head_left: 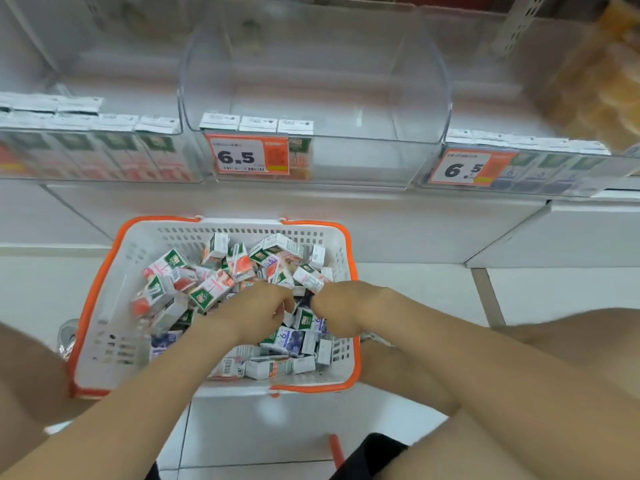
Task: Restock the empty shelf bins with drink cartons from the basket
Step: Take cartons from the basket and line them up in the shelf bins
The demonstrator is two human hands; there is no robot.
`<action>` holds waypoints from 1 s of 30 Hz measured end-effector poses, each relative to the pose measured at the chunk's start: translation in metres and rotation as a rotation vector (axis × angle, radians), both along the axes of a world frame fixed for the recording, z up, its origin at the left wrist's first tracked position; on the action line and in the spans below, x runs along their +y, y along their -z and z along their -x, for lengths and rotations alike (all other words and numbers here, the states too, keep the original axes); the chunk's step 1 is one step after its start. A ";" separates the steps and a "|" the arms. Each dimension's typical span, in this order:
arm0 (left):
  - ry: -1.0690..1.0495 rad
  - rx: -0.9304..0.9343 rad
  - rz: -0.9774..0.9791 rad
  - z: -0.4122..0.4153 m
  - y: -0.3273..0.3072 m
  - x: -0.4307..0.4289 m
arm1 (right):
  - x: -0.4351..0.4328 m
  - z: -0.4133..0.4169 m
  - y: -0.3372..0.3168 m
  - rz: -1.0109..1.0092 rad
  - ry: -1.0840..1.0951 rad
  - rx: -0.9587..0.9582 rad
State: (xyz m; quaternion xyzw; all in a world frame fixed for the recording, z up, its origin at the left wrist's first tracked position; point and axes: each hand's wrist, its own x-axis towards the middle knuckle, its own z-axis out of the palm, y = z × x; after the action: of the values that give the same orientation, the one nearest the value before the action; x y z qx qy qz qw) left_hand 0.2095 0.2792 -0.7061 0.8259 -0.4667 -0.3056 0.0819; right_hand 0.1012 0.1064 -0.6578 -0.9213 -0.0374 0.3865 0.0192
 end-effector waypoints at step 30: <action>-0.485 0.350 0.084 0.002 0.050 0.040 | -0.023 -0.036 0.038 -0.111 0.224 -0.408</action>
State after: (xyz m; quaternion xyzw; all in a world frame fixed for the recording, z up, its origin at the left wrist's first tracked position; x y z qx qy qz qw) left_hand 0.2076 0.3195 -0.7561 0.8440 -0.2469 -0.3950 0.2658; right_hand 0.1375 0.0836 -0.6954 -0.9763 0.0406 0.1850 0.1047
